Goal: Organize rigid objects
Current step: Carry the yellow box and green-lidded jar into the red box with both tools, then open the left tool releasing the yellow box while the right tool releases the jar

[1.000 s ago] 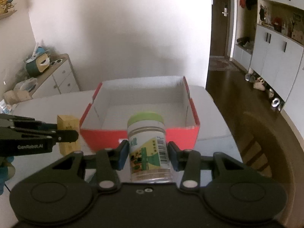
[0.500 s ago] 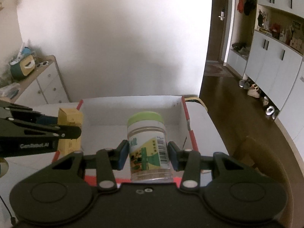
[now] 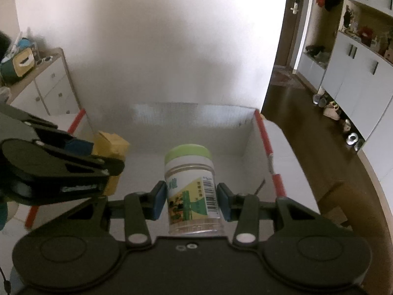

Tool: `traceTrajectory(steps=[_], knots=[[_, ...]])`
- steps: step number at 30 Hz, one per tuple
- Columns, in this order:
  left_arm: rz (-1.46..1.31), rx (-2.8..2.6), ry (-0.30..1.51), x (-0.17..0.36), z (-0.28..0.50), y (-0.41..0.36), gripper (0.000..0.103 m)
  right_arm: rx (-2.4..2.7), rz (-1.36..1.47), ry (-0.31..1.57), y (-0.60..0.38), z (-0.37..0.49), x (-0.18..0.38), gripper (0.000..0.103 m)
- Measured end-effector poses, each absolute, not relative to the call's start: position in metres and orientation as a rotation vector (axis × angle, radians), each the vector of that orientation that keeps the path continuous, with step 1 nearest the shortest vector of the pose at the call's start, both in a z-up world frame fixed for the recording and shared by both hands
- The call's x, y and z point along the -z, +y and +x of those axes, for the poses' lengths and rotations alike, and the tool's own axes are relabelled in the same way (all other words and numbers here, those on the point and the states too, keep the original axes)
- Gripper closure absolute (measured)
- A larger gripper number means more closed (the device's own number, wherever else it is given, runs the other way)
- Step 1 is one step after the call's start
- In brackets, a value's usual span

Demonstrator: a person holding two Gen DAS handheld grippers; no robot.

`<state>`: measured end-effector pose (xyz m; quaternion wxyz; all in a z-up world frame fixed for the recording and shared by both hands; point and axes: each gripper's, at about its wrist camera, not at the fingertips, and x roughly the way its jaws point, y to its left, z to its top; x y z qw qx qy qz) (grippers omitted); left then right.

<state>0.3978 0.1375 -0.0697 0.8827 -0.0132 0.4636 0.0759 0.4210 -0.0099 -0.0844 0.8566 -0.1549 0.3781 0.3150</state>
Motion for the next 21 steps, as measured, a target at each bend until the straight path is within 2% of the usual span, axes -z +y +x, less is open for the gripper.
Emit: traceTrajectory(steps=[11,21], knots=[[0.007,-0.150,1.056,0.112,0.431,0.141,0.074,-0.664,-0.397,0.874,0.010,0.440,0.119,0.060],[0.052,-0.127,1.124,0.127,0.448,0.141,0.074,-0.638,-0.438,0.910,0.016,0.442,0.133,0.060]])
